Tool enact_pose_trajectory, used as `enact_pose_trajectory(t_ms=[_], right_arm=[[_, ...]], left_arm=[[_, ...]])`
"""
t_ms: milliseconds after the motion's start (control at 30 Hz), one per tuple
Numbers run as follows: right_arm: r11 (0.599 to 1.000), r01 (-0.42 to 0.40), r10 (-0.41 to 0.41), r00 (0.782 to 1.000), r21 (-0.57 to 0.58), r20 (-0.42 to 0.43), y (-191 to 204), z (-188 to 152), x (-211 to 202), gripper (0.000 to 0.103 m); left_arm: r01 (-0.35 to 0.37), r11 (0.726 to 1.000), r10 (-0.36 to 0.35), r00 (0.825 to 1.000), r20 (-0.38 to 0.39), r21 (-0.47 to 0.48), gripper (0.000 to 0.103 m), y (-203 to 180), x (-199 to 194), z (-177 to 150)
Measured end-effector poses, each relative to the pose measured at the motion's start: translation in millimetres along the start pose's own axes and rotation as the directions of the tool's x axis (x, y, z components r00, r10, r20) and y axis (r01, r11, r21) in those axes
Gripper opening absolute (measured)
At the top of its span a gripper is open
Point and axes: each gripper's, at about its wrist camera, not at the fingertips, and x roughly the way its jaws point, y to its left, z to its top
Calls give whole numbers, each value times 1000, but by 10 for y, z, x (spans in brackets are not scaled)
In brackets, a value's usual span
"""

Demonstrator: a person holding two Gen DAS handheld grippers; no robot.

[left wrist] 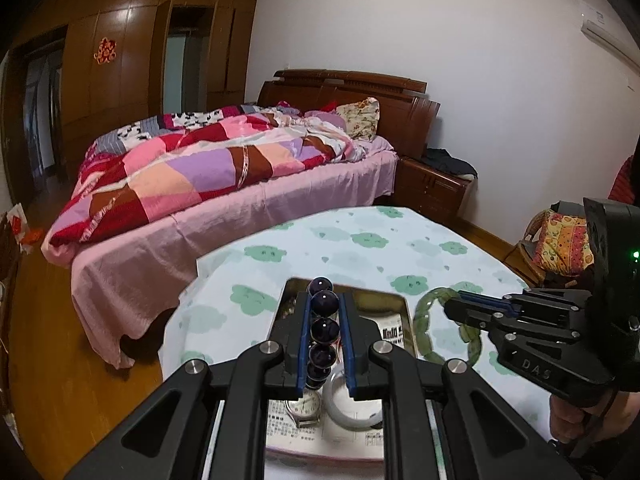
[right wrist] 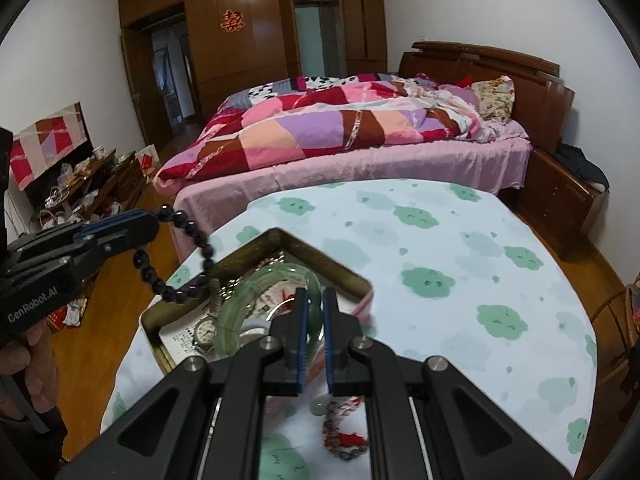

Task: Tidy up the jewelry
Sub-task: 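Carry the bead bracelet and green bangle over the tin with both tools, then lower the bead bracelet and green bangle into the tin and open both tools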

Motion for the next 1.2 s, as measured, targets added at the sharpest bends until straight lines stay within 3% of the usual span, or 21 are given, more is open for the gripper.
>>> enact_pose_trajectory(t_ms=[533, 767, 1200], right_arm=[[995, -41, 32, 994, -88, -105, 408, -251, 305, 9], [993, -35, 18, 989, -109, -147, 449, -352, 446, 9], [993, -27, 8, 986, -117, -165, 462, -434, 489, 9]], left_arm=[[-17, 1000, 15, 995, -95, -24, 13, 124, 169, -333], [-52, 999, 50, 988, -144, -7, 14, 133, 341, -480], [-39, 999, 37, 984, -173, -9, 14, 132, 417, -575]])
